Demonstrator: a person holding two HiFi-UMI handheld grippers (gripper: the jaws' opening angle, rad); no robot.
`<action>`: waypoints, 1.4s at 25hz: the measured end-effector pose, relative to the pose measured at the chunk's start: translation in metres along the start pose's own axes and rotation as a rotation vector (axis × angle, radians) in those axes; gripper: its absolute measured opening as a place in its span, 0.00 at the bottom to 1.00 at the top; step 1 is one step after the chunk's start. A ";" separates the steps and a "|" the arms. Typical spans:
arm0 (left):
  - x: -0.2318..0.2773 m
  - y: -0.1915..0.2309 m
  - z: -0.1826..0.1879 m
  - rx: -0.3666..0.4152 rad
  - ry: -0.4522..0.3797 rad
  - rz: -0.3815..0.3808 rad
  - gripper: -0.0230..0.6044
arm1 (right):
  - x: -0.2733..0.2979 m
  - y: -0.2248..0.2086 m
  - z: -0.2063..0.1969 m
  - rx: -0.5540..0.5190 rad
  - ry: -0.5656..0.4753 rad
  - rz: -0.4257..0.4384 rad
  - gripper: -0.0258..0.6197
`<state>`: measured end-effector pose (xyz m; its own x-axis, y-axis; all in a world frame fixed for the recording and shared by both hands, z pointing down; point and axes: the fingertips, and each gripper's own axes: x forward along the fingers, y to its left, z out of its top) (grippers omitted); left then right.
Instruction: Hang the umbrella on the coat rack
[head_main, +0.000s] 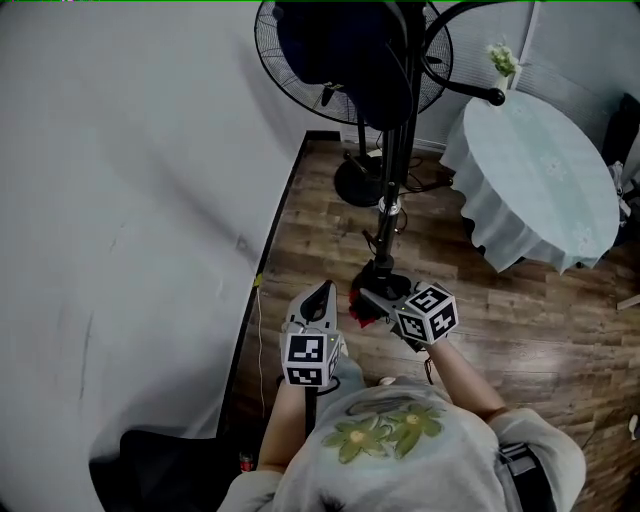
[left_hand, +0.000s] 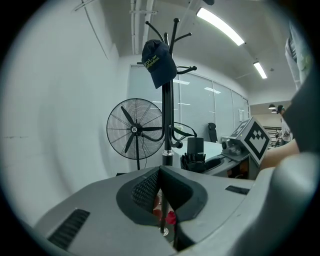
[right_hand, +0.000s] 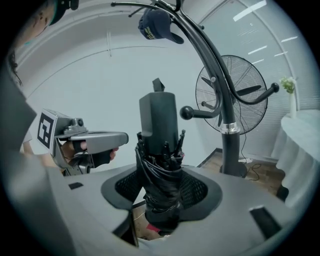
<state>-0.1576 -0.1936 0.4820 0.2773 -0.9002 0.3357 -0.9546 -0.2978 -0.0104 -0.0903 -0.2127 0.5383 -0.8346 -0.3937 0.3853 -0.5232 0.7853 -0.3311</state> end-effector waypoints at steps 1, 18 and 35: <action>0.003 0.002 -0.001 -0.003 0.003 -0.005 0.06 | 0.001 -0.003 -0.001 0.001 0.007 -0.006 0.37; 0.046 0.014 -0.014 -0.028 0.049 -0.077 0.06 | 0.024 -0.039 -0.024 0.061 0.088 -0.059 0.37; 0.045 0.019 -0.020 -0.028 0.063 -0.086 0.06 | 0.031 -0.061 -0.031 0.105 0.094 -0.104 0.37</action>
<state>-0.1655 -0.2329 0.5157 0.3521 -0.8494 0.3932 -0.9303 -0.3636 0.0476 -0.0789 -0.2579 0.5976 -0.7580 -0.4200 0.4991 -0.6250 0.6867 -0.3713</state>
